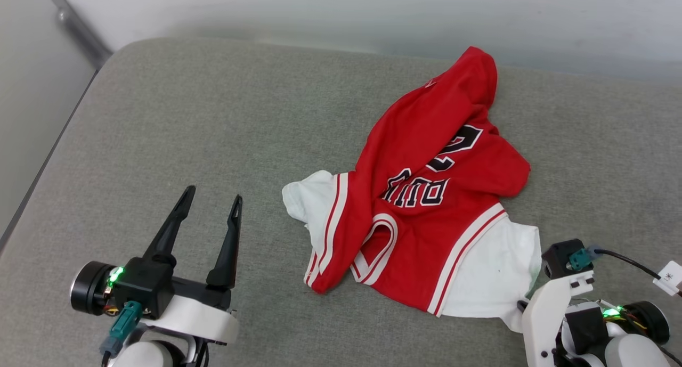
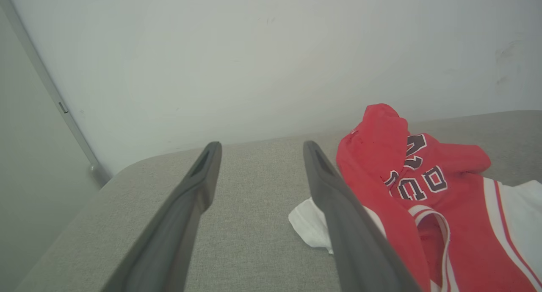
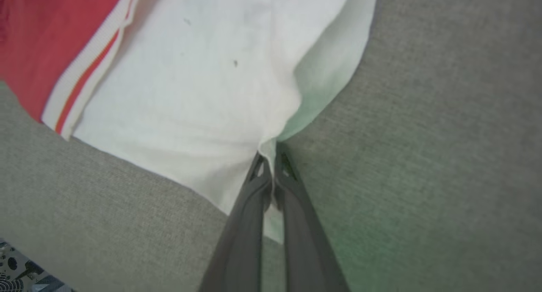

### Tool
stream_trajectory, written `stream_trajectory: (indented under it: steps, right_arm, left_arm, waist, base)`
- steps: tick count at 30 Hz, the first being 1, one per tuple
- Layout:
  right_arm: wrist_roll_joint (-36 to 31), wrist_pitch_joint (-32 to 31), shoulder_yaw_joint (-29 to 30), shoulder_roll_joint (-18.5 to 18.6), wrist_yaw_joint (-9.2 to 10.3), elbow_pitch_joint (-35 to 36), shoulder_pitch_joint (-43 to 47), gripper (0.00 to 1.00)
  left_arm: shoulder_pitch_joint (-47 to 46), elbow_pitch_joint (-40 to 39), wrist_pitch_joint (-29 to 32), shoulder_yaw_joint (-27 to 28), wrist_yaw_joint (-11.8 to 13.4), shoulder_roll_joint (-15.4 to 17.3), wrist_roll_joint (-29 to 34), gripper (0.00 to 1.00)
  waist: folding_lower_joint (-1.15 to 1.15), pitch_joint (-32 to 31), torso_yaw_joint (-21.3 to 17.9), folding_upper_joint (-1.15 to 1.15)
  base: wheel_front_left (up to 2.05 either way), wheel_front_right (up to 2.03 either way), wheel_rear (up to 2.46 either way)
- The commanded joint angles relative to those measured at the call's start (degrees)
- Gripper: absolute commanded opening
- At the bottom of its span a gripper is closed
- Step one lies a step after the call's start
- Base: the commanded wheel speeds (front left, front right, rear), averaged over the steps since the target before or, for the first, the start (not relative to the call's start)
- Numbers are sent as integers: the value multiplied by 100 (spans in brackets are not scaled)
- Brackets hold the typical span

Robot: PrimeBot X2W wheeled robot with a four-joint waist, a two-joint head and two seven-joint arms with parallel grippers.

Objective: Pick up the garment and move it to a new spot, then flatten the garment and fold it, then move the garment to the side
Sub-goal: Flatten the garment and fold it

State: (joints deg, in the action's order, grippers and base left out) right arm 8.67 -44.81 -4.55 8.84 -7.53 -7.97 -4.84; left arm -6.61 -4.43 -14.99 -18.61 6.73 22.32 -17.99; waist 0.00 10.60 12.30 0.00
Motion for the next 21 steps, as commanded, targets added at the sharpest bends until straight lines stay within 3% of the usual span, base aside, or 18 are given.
stream_trajectory:
  steps: [1,9,12,21]
  right_arm:
    - [57,-64,12,174,11,-219,246,0]
    - [391,-61,489,992,9,354,392,0]
    - [703,-120,692,1498,6,474,529,0]
    - [610,45,1288,1793,6,-118,628,0]
  left_arm:
    - [93,40,-28,54,-37,-38,-25,100]
    - [367,115,-22,338,-186,-87,-64,100]
    - [423,142,-22,459,-261,-116,-27,100]
    - [421,195,-22,535,-345,-179,43,100]
  waist:
    - [0,-94,-128,0]
    - [0,-231,-515,0]
    - [0,-221,-626,0]
    - [0,-202,-639,0]
  base:
    - [0,0,0]
    - [0,0,0]
    - [0,0,0]
    - [0,0,0]
